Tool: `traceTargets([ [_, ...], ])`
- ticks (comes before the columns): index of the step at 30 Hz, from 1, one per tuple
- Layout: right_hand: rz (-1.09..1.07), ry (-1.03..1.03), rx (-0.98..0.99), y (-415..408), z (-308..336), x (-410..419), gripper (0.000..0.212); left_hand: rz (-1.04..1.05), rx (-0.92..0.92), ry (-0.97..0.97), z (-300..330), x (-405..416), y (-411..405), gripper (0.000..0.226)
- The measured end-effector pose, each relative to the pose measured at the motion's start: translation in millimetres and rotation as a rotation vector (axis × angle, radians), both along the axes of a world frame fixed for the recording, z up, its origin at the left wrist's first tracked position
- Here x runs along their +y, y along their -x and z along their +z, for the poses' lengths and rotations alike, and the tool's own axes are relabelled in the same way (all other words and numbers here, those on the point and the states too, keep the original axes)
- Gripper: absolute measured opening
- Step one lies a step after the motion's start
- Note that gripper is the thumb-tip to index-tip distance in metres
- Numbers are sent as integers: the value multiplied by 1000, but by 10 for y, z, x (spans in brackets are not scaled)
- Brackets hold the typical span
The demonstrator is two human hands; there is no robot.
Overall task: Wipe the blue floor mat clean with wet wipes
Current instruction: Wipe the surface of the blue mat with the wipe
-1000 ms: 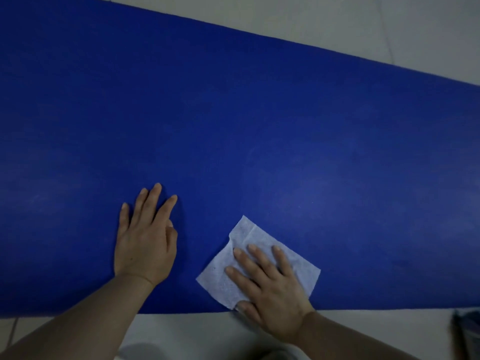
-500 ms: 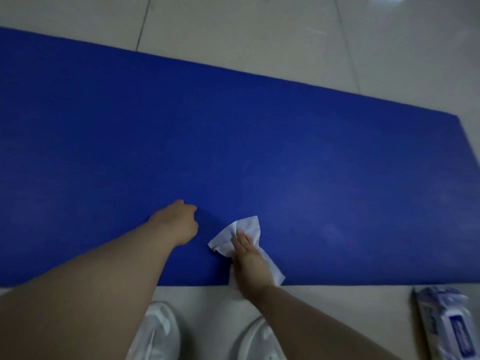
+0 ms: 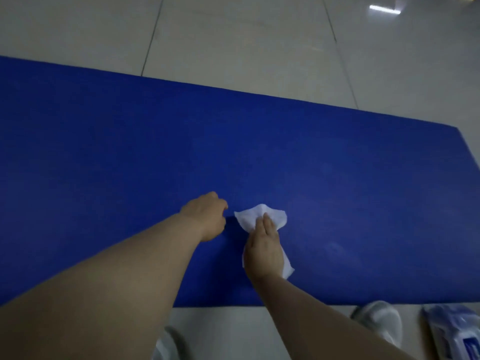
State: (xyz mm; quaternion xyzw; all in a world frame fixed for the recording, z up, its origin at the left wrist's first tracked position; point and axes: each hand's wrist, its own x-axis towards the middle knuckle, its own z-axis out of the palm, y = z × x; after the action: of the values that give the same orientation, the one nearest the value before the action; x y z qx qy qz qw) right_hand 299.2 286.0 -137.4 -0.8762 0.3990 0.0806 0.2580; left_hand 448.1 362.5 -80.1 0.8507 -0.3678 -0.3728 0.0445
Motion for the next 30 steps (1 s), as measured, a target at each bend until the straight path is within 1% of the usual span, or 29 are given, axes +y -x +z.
traceTargets([
  [1, -4, 29, -10, -23, -109, -76, 53, -22, -7, 5, -185, -95, -2, 38],
  [2, -31, 65, -26, -32, -265, -160, 58, -6, -23, 29, -324, -200, -33, 41],
  [3, -21, 88, -29, -69, -381, -222, 68, 13, -49, 62, -441, -309, -74, 44],
  [4, -59, 132, -82, -107, -495, -293, 74, 35, -79, 117, -544, -430, -113, 46],
  [5, -83, 150, -120, -155, -592, -381, 70, 63, -115, 181, -659, -553, -163, 47],
  [6, -63, 184, -148, -195, -660, -466, 62, 79, -137, 237, -756, -688, -211, 48],
  [7, -12, 267, -151, -229, -716, -556, 55, 93, -148, 274, -812, -825, -256, 49],
  [8, 54, 283, -134, -273, -760, -660, 51, 108, -157, 297, -865, -960, -306, 49],
  [10, 139, 313, -152, -380, -838, -876, 48, 132, -180, 329, -953, -1242, -410, 49],
  [13, 128, 369, -201, -698, -920, -1329, 50, 184, -234, 405, -1069, -1686, -583, 50],
  [16, 118, 332, -171, -1040, -939, -1851, 55, 328, -269, 471, -1139, -2159, -771, 49],
  [18, 35, 238, -291, -1236, -873, -2161, 59, 409, -299, 485, -1184, -2413, -857, 49],
  [19, -40, 122, -357, -1325, -824, -2304, 56, 434, -331, 469, -1212, -2494, -880, 50],
  [20, -120, 7, -431, -1414, -771, -2451, 51, 439, -374, 437, -1236, -2549, -891, 52],
  [21, -178, -67, -500, -1510, -713, -2582, 50, 431, -416, 399, -1257, -2575, -896, 54],
  [22, -180, -87, -534, -1622, -659, -2702, 53, 415, -447, 368, -1278, -2584, -891, 56],
  [23, -130, -74, -510, -1746, -618, -2804, 57, 403, -458, 348, -1284, -2585, -880, 57],
  [24, -56, -48, -439, -1887, -594, -2892, 58, 394, -461, 339, -1294, -2585, -872, 58],
  [27, 194, 87, -106, -2349, -648, -3143, 50, 375, -496, 314, -1319, -2590, -883, 61],
  [29, 302, 194, -6, -2545, -675, -3316, 51, 362, -542, 287, -1354, -2600, -897, 58],
  [30, 311, 234, 16, -2568, -680, -3437, 51, 358, -553, 294, -1372, -2603, -907, 57],
])
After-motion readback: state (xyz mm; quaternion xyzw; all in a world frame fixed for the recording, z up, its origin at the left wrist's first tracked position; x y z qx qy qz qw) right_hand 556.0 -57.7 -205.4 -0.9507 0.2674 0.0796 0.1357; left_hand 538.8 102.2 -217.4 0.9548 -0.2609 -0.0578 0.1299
